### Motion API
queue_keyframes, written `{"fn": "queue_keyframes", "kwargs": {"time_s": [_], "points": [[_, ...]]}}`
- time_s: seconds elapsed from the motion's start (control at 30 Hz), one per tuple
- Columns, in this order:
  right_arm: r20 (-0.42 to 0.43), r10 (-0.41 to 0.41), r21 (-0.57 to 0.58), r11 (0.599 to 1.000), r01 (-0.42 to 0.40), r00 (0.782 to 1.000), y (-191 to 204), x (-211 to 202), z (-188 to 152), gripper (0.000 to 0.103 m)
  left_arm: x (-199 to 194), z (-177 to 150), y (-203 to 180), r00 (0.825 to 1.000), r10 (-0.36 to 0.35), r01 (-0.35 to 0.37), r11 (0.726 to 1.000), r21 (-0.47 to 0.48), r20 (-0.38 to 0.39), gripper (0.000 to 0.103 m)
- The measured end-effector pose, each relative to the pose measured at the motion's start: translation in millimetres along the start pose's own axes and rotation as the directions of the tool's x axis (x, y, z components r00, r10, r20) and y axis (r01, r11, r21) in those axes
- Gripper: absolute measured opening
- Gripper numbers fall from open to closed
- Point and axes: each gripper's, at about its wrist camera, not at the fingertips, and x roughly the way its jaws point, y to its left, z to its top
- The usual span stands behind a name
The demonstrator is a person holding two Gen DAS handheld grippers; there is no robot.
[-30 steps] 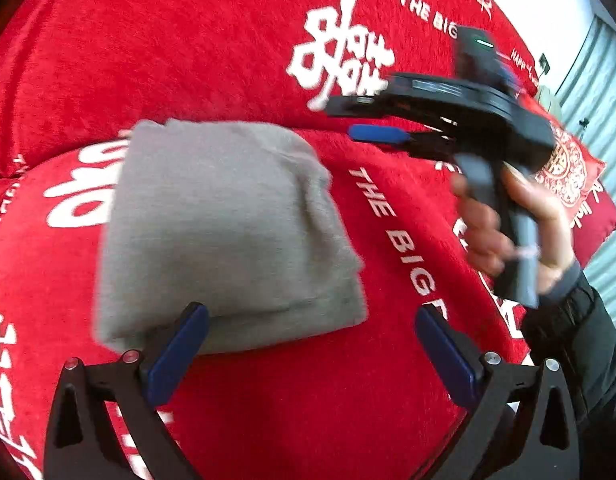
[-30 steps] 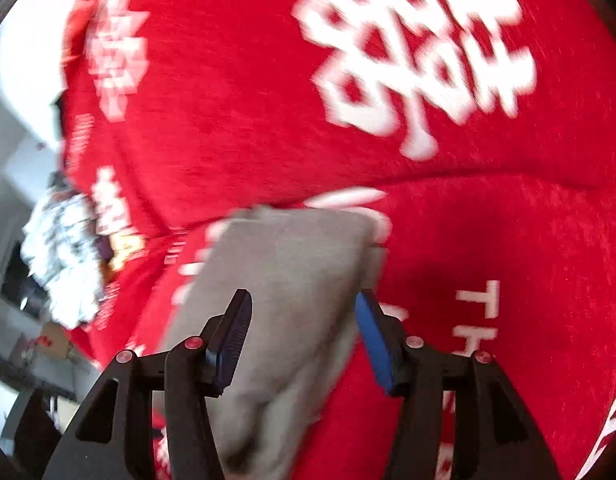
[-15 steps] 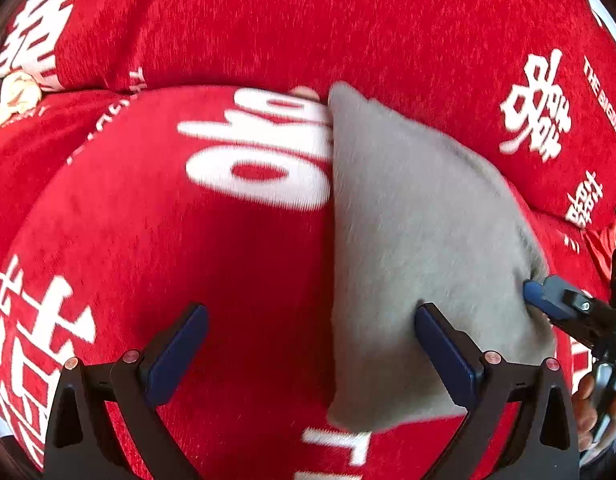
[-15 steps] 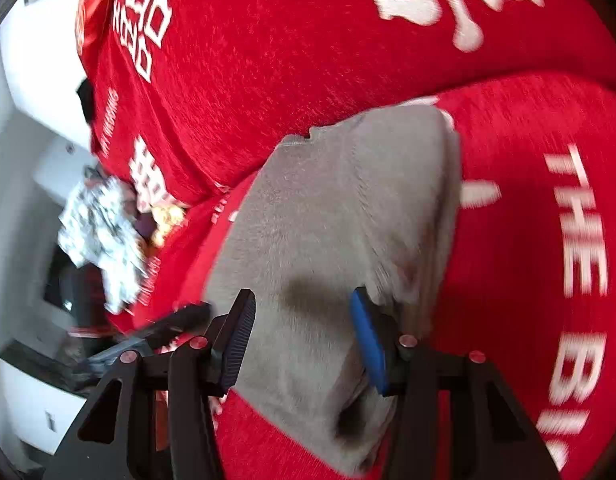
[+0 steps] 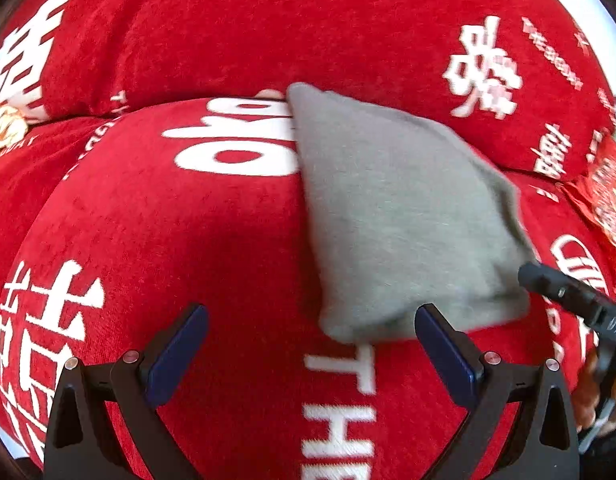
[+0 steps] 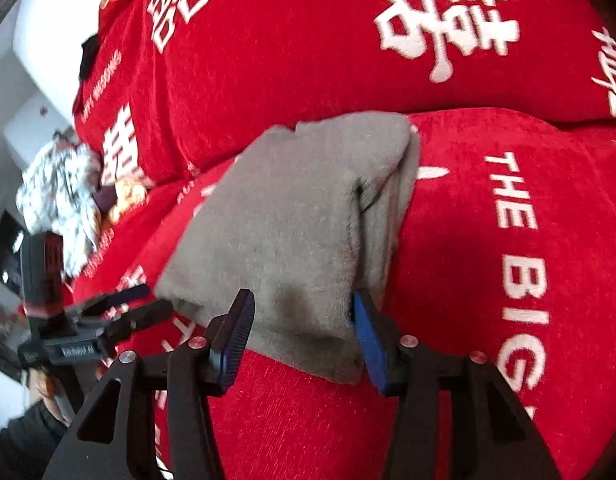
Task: Fold small clothes
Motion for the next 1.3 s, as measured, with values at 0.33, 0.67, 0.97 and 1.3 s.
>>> {"fn": "queue_keyframes", "kwargs": {"time_s": [0.33,0.67,0.97,1.3], "points": [[-0.027,0.024,0.044,0.999,-0.023,0.999,-8.1,-14.9,-25.6,0.005,3.5,-9.4,27.6,0.999,0.015,-0.018,0.998,-0.068,-0.043,0.103],[0.161,0.067,0.07,0.994,-0.079,0.985,-10.7,-56.1,10.2,0.079,-49.9,27.2,11.2,0.995,-0.06,0.061,0.998,-0.011,0.08,0.103],[0.06,0.201,0.132,0.969,-0.207,0.978,-10.1,17.0,49.6,0.072,24.6,63.8,-30.5,0.999,0.042,-0.041,0.998,0.057,-0.033,0.103],[0.162,-0.046,0.082,0.996,0.033,0.986,-26.7,-22.4,45.4,0.084,22.8,75.9,-17.2,0.989,-0.138,0.139,0.99,0.03,-0.052,0.103]]}}
